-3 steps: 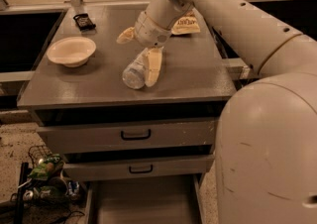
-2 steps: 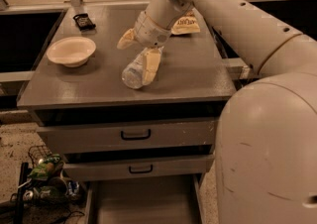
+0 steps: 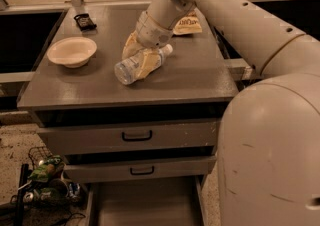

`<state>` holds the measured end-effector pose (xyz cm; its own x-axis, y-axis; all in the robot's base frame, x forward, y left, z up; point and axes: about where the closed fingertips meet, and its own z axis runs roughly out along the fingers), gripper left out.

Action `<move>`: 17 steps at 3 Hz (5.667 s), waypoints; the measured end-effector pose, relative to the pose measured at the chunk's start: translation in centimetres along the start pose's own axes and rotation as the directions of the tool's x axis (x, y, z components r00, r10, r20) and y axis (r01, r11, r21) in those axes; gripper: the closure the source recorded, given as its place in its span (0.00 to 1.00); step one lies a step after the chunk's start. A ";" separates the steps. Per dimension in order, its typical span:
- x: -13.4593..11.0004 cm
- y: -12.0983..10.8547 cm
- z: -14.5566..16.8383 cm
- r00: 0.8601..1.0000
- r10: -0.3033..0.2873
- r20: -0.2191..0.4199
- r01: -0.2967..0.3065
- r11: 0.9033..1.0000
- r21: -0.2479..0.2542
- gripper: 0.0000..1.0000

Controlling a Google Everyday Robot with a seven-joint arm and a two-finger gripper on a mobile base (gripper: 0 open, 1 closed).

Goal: Place blue plastic bottle into bottom drawer

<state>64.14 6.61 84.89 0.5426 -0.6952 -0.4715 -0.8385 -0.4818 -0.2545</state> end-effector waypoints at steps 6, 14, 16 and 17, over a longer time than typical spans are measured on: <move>-4.5 -0.7 -9.9 0.996 -0.025 -0.089 0.035 0.993 0.114 1.00; -10.4 20.5 -15.7 0.988 -0.005 0.157 -0.028 0.977 0.211 1.00; -9.7 22.6 -9.3 0.991 0.010 0.131 -0.035 0.982 0.188 1.00; -10.5 26.2 -7.1 0.996 0.017 0.089 -0.029 0.990 0.138 1.00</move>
Offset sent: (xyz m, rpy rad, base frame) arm 0.0000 0.0000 0.0000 0.0000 0.0000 0.0000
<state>36.81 -2.54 89.13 0.5217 -0.6531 -0.5489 -0.8529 -0.3832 -0.3546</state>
